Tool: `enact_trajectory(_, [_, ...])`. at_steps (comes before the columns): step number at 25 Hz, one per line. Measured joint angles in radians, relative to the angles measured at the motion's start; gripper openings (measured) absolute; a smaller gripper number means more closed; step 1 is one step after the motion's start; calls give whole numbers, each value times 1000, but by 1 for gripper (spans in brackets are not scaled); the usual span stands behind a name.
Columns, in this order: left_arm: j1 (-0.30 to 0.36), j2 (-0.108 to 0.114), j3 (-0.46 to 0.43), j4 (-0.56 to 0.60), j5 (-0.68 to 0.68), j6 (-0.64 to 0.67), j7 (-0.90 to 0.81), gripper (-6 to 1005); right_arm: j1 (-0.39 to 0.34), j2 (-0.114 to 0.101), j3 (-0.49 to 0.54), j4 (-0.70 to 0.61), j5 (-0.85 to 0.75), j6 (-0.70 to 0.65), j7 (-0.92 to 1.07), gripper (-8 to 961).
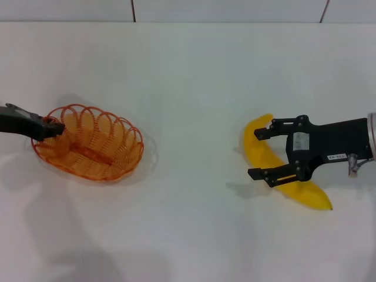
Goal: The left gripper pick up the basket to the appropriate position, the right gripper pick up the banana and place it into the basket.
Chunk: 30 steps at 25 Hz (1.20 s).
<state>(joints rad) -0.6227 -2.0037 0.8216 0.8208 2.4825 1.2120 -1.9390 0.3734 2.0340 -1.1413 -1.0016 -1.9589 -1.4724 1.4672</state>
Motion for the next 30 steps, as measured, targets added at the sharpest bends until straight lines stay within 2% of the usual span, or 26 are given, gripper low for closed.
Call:
enact_trajectory(6, [0, -7, 1, 12, -2, 4, 1, 199, 1, 0, 0, 0, -8, 2, 1, 880])
enact_trajectory(12, [6, -25, 1, 57, -16, 8, 2, 204, 1, 0, 0, 0, -15, 3, 1, 880])
enact_trajectory(18, [1, -25, 4, 55, -63, 7, 19, 205, 1, 0, 0, 0, -22, 4, 1, 879])
enact_trajectory(22, [-2, -26, 49, 49, -87, 1, 25, 205, 1, 0, 0, 0, -23, 4, 1, 879])
enact_trajectory(30, [6, -25, 62, 49, -88, -2, 24, 152, 1, 0, -2, 0, -23, 4, 1, 879])
